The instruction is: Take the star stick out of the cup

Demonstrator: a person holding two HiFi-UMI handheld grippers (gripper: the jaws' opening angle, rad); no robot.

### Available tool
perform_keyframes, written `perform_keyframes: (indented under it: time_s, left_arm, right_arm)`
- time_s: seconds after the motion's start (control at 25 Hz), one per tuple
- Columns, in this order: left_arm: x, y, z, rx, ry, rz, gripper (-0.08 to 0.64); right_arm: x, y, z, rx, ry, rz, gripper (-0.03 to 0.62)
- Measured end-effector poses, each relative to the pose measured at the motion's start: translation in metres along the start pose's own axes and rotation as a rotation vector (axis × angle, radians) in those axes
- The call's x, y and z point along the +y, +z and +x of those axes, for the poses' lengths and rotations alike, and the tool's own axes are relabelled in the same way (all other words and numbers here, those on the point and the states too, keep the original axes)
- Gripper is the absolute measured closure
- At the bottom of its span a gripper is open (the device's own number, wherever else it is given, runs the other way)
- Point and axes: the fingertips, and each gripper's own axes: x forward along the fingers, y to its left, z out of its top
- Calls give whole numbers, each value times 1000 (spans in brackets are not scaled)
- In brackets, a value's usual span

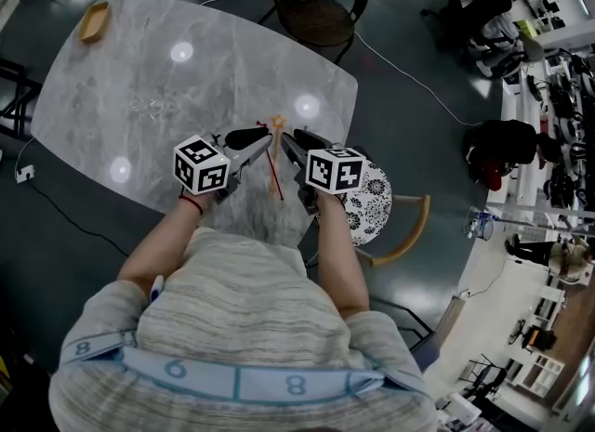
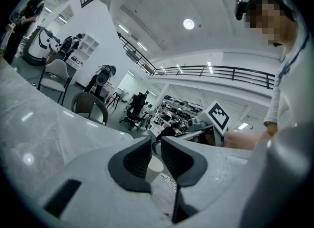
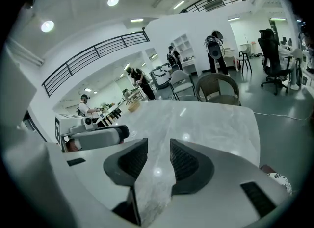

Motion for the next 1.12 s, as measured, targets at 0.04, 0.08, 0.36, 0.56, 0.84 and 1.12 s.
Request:
perform_keyframes:
  time_s: [0.04, 0.08, 0.36, 0.56, 0.84, 1.12]
  left_arm:
    - [-1, 2, 1, -3, -4, 3, 505]
    - [-3, 4, 1, -5, -7, 6, 505]
    - [-18, 20, -1, -27, -30, 52, 505]
    - [-29, 29, -7, -37, -50, 74, 505]
    - [-44, 39, -16, -20, -77, 107, 505]
    - [-57, 40, -35, -20, -99, 116, 505]
  right_arm:
    - [1, 4, -4, -16, 0, -3, 472]
    - [3, 7, -8, -32, 0, -6, 472]
    - [19, 22, -31, -150, 23, -38, 474]
    - [31, 28, -45, -228, 47, -46, 504]
    - [56, 35, -55, -256, 81, -92, 554]
    - [88, 25, -63, -262, 117, -129, 581]
